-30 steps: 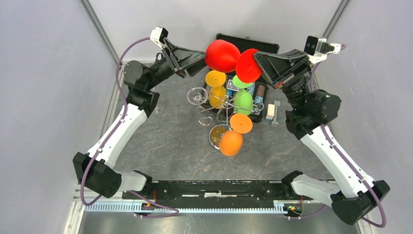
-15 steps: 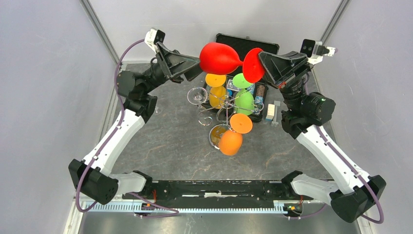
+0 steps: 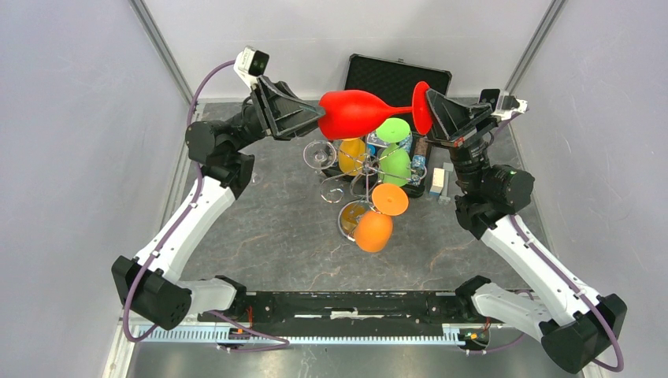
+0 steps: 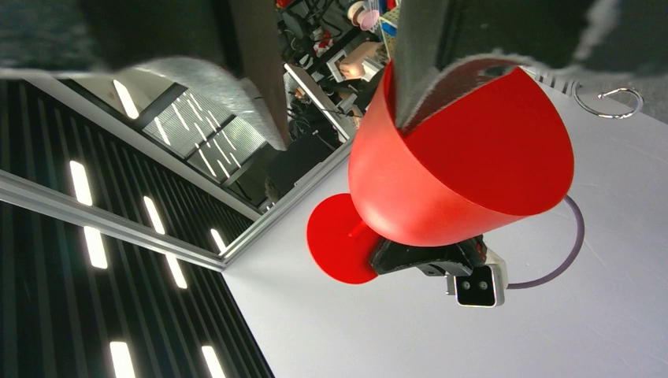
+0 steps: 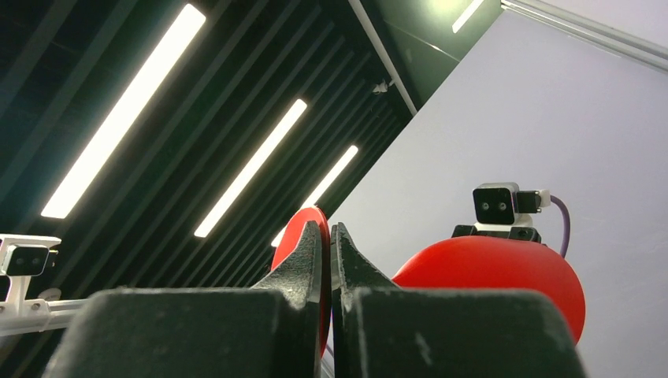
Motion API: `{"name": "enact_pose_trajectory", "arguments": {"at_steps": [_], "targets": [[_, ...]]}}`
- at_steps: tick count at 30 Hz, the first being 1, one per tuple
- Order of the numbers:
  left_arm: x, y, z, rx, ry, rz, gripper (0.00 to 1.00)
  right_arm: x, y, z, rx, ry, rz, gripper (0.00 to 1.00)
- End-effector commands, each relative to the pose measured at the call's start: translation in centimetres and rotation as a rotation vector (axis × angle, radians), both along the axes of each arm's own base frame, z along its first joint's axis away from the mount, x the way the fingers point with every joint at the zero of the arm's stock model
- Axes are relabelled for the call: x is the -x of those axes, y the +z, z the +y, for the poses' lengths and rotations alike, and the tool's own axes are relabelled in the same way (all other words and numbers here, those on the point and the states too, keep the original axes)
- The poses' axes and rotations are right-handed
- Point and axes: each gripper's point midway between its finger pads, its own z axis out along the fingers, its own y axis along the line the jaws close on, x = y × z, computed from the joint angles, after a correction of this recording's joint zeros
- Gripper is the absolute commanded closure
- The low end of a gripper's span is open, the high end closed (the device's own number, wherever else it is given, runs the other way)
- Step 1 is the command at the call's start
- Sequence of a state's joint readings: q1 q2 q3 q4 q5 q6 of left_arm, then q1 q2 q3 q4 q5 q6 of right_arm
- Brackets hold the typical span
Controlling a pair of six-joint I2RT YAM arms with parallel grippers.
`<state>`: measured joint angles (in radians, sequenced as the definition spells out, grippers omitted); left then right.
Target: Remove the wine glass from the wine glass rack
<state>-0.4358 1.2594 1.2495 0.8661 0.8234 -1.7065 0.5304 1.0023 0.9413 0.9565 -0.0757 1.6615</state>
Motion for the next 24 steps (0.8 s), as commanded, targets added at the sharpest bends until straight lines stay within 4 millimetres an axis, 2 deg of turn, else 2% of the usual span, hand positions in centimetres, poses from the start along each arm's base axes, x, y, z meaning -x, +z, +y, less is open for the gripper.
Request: {"name": "enact_pose_trajectory", "arguments": {"at_steps": [1, 7, 12, 16, 20, 21, 22, 23, 24], "targets": [[4.4, 2.0, 1.1, 0.045, -0.070, -0.122, 0.64, -3.6, -3.4, 1.6, 0.089, -0.051, 0.121, 1.00], [5.0, 1.9, 0.8, 0.040, -0.088, -0.137, 0.78, -3.9, -3.7, 2.0, 0.096, -0.033, 0.126, 1.00], [6.5, 2.5, 1.1, 0.041, -0.107, -0.223, 0.97, -4.0, -3.7, 2.3, 0.137, -0.047, 0.134, 1.00], [7.2, 2.9, 1.3, 0.044, -0.102, -0.274, 0.98, -4.2, -3.8, 2.3, 0.144, -0.057, 0.138, 1.00], [7.0, 2.8, 1.3, 0.042, -0.095, -0.279, 0.98, -4.4, -4.0, 2.6, 0.149, -0.054, 0.139, 1.00], [6.8, 2.8, 1.2, 0.041, -0.097, -0.274, 0.92, -4.5, -4.1, 2.5, 0.149, -0.056, 0.143, 1.00], [6.8, 2.8, 1.2, 0.042, -0.099, -0.269, 0.72, -4.5, -4.1, 2.5, 0.147, -0.058, 0.144, 1.00], [6.7, 2.8, 1.2, 0.044, -0.098, -0.274, 0.56, -4.5, -4.1, 2.4, 0.145, -0.061, 0.145, 1.00], [6.8, 2.8, 1.2, 0.044, -0.098, -0.276, 0.45, -4.5, -4.2, 2.4, 0.143, -0.064, 0.147, 1.00]]}}
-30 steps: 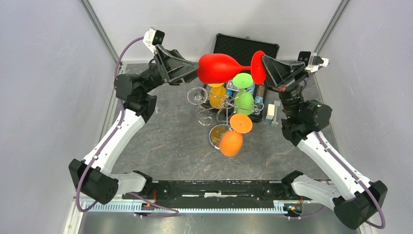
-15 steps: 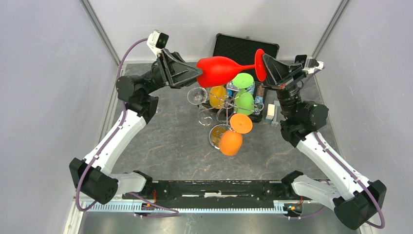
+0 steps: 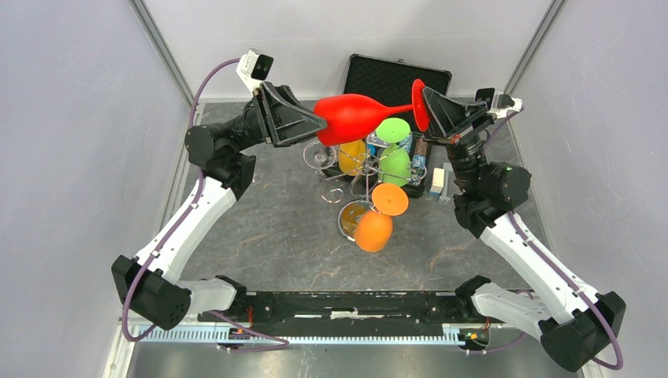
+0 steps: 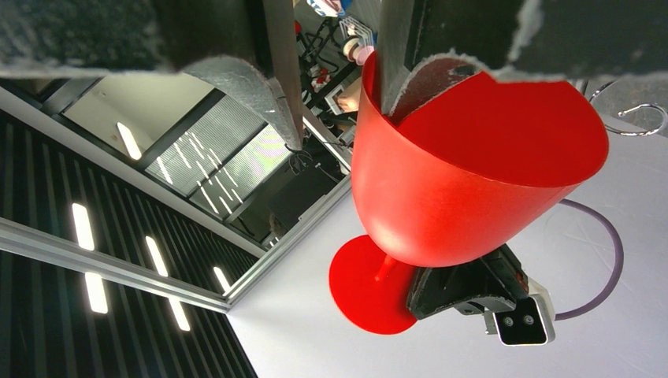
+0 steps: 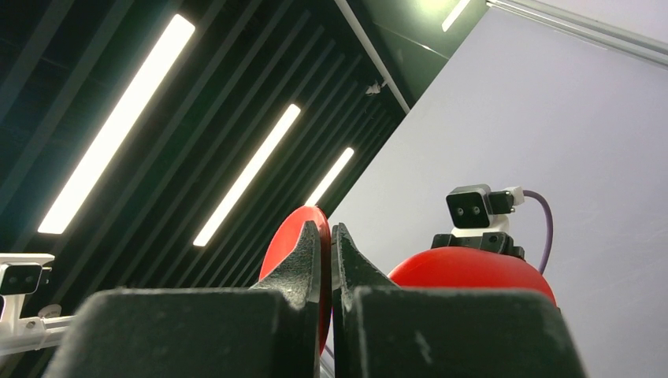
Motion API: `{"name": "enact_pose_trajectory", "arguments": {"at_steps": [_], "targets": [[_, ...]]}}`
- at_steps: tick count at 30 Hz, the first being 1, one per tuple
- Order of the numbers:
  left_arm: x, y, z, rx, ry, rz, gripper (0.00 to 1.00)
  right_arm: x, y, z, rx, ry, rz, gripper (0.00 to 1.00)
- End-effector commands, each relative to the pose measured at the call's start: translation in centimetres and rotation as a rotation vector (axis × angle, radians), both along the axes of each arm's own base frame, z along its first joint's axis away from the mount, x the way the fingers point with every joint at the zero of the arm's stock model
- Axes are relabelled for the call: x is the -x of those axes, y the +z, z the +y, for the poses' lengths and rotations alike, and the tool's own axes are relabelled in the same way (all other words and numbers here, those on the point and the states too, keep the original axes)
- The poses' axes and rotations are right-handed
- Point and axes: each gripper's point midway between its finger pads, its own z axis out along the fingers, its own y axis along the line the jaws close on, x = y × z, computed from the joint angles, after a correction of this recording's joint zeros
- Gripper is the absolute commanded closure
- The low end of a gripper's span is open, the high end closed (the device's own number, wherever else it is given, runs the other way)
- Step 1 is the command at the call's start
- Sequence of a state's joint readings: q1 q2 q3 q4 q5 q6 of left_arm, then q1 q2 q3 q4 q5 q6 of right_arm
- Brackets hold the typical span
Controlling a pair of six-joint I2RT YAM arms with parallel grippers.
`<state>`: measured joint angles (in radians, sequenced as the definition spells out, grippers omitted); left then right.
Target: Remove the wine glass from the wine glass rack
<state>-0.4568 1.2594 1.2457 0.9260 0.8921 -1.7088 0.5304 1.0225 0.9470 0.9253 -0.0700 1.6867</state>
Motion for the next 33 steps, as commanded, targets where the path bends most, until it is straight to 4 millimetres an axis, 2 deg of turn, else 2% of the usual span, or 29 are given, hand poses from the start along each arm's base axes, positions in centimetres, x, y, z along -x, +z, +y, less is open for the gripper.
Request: {"name": "enact_pose_trajectory", "arguments": {"at_steps": [1, 2, 3, 5, 6, 7, 9, 16, 17, 18, 22, 24, 27, 30, 33], "targets": [[4.7, 3.2, 1.4, 0.072, -0.035, -0.203, 0.34, -3.4, -3.5, 1.7, 0.138, -0.083, 0.095, 1.00], [4.7, 3.2, 1.5, 0.073, -0.032, -0.212, 0.33, -3.3, -3.5, 1.5, 0.138, -0.091, 0.094, 1.00], [4.7, 3.2, 1.5, 0.073, -0.028, -0.214, 0.37, -3.3, -3.5, 1.4, 0.138, -0.098, 0.095, 1.00], [4.7, 3.2, 1.4, 0.069, -0.021, -0.219, 0.67, -3.3, -3.4, 1.2, 0.137, -0.112, 0.095, 1.00], [4.6, 3.2, 1.4, 0.067, -0.017, -0.219, 0.78, -3.3, -3.4, 1.1, 0.139, -0.118, 0.094, 1.00], [4.5, 3.1, 1.3, 0.062, -0.014, -0.219, 0.87, -3.3, -3.4, 1.0, 0.139, -0.124, 0.095, 1.00], [4.3, 3.1, 1.2, 0.058, -0.008, -0.217, 0.98, -3.3, -3.4, 1.0, 0.139, -0.127, 0.098, 1.00], [3.7, 2.9, 0.9, 0.049, 0.032, -0.246, 0.98, -3.7, -3.9, 1.6, 0.164, -0.113, 0.112, 1.00], [3.4, 2.9, 0.8, 0.040, 0.047, -0.246, 0.98, -3.7, -3.9, 1.7, 0.169, -0.113, 0.110, 0.95], [3.0, 2.8, 0.7, 0.027, 0.068, -0.249, 0.98, -3.7, -3.8, 1.7, 0.176, -0.117, 0.104, 0.86], [0.4, 2.4, 0.1, -0.050, 0.217, -0.224, 0.98, -3.8, -3.4, 2.0, 0.226, -0.160, 0.064, 0.44], [-1.2, 2.4, 0.1, -0.095, 0.313, -0.198, 0.98, -4.2, -3.6, 2.5, 0.281, -0.180, 0.055, 0.32], [-2.1, 3.0, 0.6, -0.119, 0.409, -0.203, 0.98, -4.8, -4.1, 2.9, 0.332, -0.198, 0.059, 0.22], [-3.4, 3.2, 1.5, -0.162, 0.534, -0.201, 0.98, -5.3, -4.6, 2.8, 0.356, -0.214, 0.059, 0.19], [-5.5, 2.3, 3.0, -0.260, 0.712, -0.194, 0.98, -5.9, -4.9, 2.1, 0.383, -0.262, 0.053, 0.18]]}}
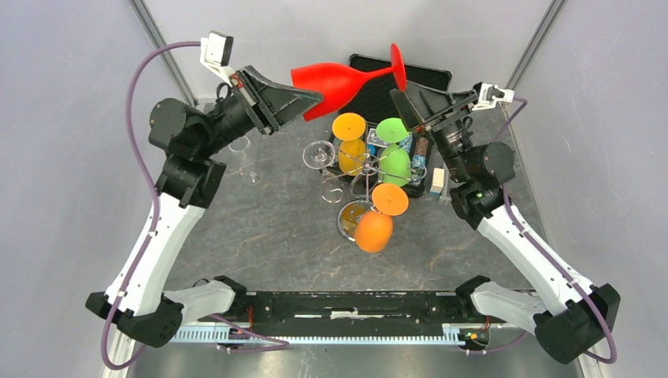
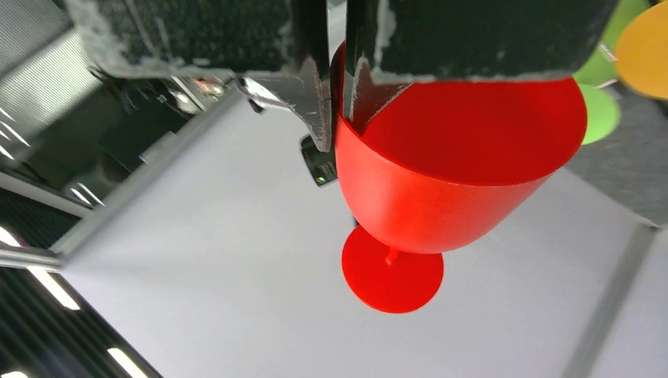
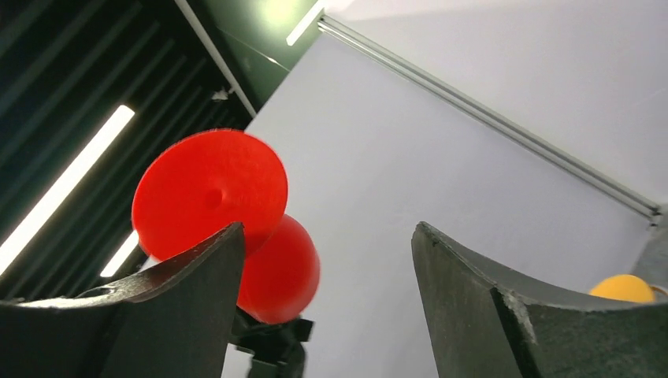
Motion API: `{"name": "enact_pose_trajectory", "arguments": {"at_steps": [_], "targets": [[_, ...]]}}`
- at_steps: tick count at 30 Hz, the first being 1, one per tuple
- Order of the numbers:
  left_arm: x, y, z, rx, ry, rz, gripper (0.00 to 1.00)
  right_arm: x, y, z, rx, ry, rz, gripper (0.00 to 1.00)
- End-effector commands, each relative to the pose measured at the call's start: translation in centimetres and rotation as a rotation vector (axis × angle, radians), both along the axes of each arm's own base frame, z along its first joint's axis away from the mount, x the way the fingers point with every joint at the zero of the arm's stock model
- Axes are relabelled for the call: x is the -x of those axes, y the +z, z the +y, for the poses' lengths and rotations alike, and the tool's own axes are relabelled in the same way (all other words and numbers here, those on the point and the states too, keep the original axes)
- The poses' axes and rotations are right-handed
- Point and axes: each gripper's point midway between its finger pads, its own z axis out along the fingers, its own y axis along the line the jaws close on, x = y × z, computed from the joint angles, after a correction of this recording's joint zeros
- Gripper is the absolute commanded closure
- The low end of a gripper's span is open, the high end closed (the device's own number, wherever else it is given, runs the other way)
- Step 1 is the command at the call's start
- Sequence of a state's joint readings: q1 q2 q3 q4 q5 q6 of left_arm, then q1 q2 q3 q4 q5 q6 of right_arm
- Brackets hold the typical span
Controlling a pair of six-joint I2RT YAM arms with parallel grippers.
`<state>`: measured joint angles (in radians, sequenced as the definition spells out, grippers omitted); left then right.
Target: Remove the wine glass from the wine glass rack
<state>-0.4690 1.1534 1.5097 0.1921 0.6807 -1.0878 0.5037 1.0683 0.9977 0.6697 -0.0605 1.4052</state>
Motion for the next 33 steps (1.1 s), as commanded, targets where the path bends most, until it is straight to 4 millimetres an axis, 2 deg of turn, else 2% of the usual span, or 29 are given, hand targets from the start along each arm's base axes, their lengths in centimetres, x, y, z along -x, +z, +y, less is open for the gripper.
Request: {"name": "enact_pose_trajectory", "arguments": {"at_steps": [1, 4, 8, 11, 15, 19, 24, 27, 33], "targets": [[-3.7, -1.2, 2.5, -0.140, 0.347, -0.040, 0.98, -0.1, 0.1, -0.2, 0.110, -0.048, -0.056, 0.18], [-6.7, -3.6, 4.7, -0.263, 0.551, 0.018, 0.98, -0.2, 0.8, -1.5, 0.185, -0.137, -0.110, 0.20], [-10.4, -7.5, 8.2, -0.472, 0.801, 0.111, 0.98, -0.1, 0.8, -2.9, 0.373, -0.288, -0.155, 0.21], [-12.2, -9.7, 10.7, -0.634, 0.938, 0.155, 0.98, 0.9, 1.2, -5.8, 0.529, -0.481, -0.195, 0.22], [-13.7, -12.3, 12.4, -0.785, 1.022, 0.198, 0.98, 1.5, 0.3, -9.8, 0.640, -0.679, -0.143, 0.22], [-15.4, -16.6, 12.1, -0.965, 0.970, 0.255, 0.98, 1.9, -0.6, -11.2, 0.717, -0.743, -0.119, 0.21], [-16.4, -23.4, 9.9, -1.150, 0.784, 0.345, 0.98, 1.5, -1.7, -10.9, 0.780, -0.728, -0.106, 0.21], [-17.0, -26.8, 9.6, -1.244, 0.728, 0.398, 0.98, 1.3, -2.3, -10.5, 0.798, -0.704, -0.104, 0.20], [-17.2, -32.0, 8.5, -1.380, 0.558, 0.456, 0.98, 1.6, -2.5, -10.6, 0.803, -0.703, -0.105, 0.20]]}}
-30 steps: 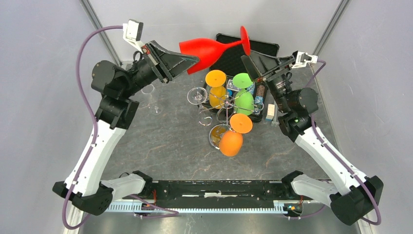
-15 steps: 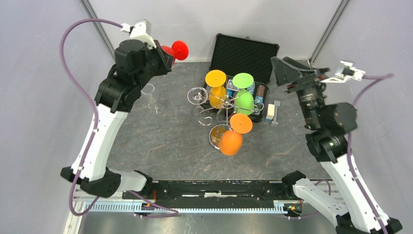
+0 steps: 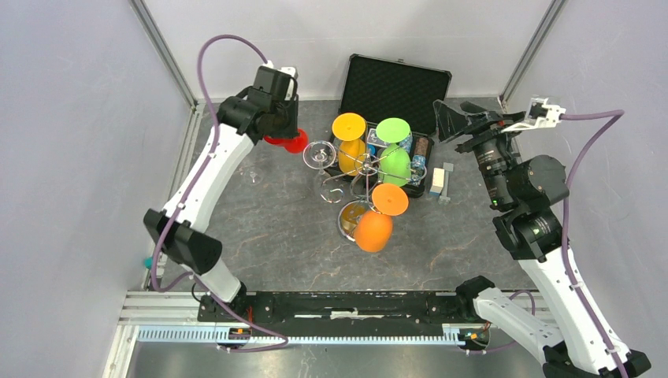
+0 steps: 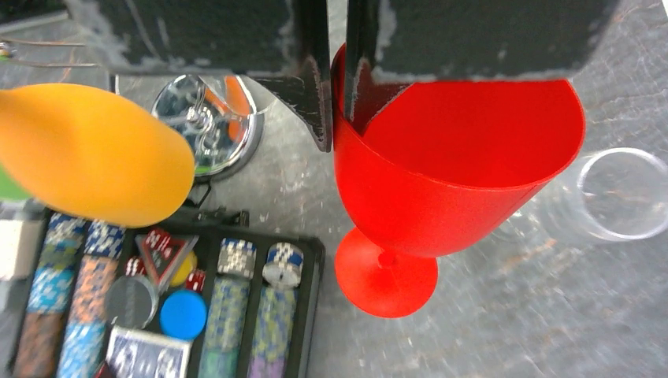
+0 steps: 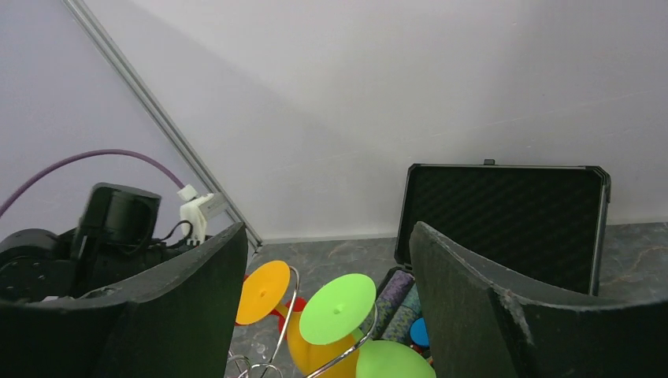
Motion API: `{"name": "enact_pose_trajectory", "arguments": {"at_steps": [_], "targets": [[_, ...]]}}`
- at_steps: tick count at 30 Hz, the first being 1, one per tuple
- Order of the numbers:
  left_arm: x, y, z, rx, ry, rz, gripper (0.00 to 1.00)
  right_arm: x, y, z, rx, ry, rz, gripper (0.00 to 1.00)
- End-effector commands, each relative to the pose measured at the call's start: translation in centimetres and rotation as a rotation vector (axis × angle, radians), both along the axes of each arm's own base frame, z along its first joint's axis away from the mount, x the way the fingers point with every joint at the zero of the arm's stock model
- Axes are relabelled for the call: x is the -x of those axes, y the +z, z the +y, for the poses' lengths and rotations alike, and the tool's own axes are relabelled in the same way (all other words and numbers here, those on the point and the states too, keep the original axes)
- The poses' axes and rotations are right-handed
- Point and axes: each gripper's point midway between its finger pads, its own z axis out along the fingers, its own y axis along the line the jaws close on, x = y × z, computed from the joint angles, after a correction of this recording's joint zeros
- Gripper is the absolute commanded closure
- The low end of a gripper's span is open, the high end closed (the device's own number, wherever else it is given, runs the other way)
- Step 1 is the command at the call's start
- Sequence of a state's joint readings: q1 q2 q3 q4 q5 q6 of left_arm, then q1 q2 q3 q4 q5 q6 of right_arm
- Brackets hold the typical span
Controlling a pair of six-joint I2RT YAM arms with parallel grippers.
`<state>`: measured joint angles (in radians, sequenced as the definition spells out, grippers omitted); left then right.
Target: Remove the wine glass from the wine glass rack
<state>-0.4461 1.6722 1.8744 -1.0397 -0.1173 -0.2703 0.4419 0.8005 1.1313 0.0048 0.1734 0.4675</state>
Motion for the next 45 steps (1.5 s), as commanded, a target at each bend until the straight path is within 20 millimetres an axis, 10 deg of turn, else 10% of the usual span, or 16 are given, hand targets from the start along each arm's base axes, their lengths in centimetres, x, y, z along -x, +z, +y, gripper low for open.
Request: {"name": "enact_pose_trajectory", "arguments": {"at_steps": [1, 9, 27, 34, 45], "targets": [[0.7, -2.2, -0.1, -0.057, -0.110, 0.096, 0.98, 0.9, 0.9, -0.7, 0.013, -0.014, -0.035, 0.20], [-0.1, -6.7, 1.1, -0.097, -0.110, 0.243, 0.98, 1.3, 0.3, -1.1, 0.020, -0.025, -0.014, 0.20], [-3.6, -10.1, 3.0, -0.073, -0.028, 0.311, 0.86, 2.0, 0.3, -2.1, 0.020, -0.059, -0.009, 0.20], [-3.7, -7.3, 3.6, -0.079, -0.011, 0.233, 0.52, 1.7, 0.1, -1.4, 0.037, -0.034, 0.000, 0.20], [-3.2, 3.4, 2.4, 0.116, -0.002, -0.100, 0.13, -0.5, -2.4, 1.7, 0.142, 0.074, 0.139, 0.18]]}}
